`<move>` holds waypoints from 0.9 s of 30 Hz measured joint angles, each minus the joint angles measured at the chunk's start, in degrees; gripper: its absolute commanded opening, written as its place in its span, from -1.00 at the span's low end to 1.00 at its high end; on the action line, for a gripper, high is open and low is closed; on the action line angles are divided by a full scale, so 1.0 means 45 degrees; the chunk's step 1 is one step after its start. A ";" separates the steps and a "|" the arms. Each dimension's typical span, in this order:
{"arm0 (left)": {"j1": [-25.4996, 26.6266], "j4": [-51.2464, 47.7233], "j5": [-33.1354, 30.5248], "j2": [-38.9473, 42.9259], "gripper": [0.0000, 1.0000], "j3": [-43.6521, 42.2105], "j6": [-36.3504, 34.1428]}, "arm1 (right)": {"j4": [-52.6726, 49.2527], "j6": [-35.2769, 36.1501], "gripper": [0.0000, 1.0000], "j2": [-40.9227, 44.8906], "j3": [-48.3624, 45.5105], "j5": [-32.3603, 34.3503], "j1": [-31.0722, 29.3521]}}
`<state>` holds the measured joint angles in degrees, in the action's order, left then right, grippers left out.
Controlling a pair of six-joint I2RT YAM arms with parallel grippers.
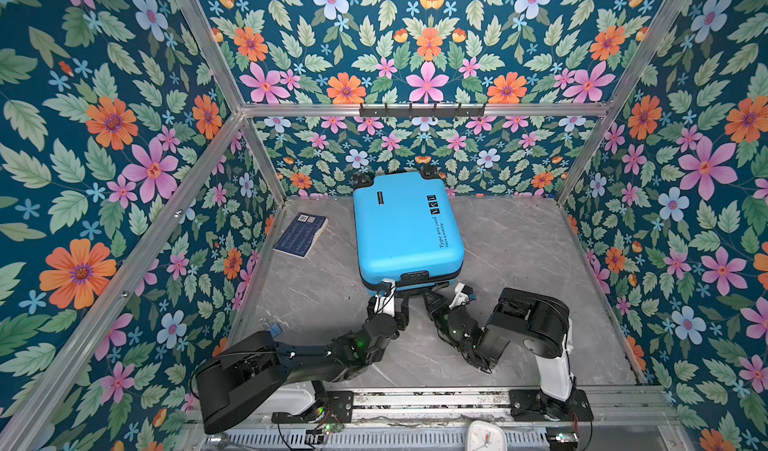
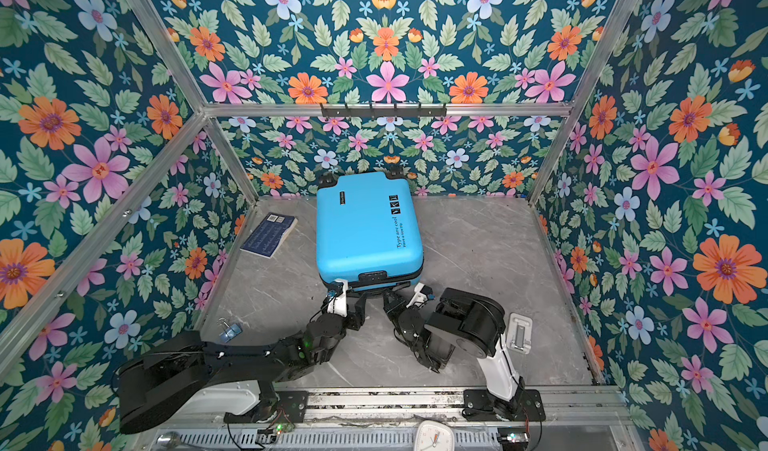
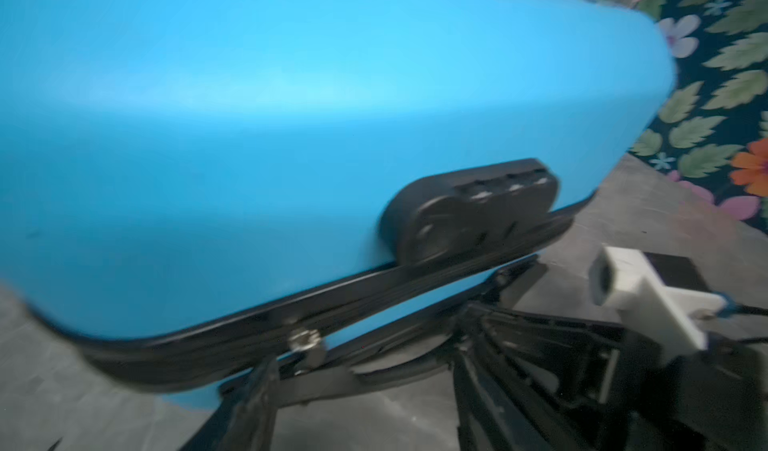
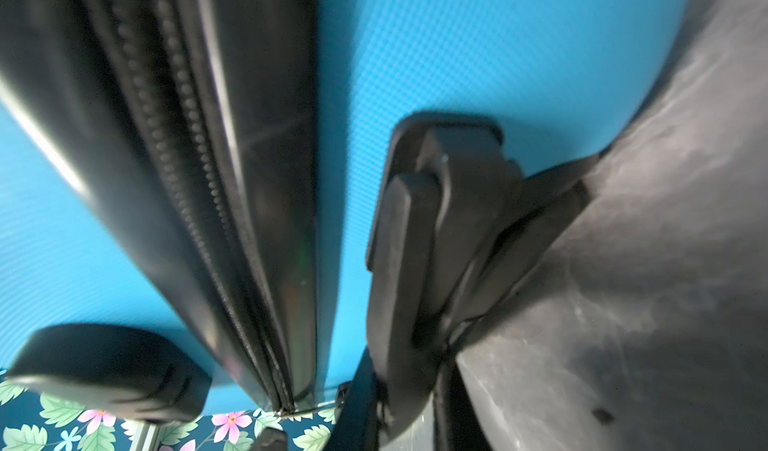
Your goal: Pack the luggage
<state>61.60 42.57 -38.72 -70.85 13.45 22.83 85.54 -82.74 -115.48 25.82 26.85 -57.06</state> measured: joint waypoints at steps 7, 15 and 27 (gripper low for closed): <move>0.0005 -0.1044 -0.1025 0.0937 0.37 -0.1137 0.1219 | 0.0058 -0.0005 -1.00 -0.0165 0.0170 0.0029 0.0000; 0.0039 0.0991 -0.1263 -0.1336 0.19 -0.1156 0.0238 | 0.0180 -0.0049 -1.00 -0.0345 0.0335 -0.0063 0.0000; 0.0165 0.2900 -0.2477 -0.2807 0.18 0.0534 -0.1331 | 0.0238 -0.0097 -1.00 -0.0325 0.0253 -0.0204 0.0015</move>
<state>62.35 55.61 -49.87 -83.48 15.86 16.84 86.61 -83.18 -116.95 26.96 25.93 -56.99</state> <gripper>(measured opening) 0.589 0.151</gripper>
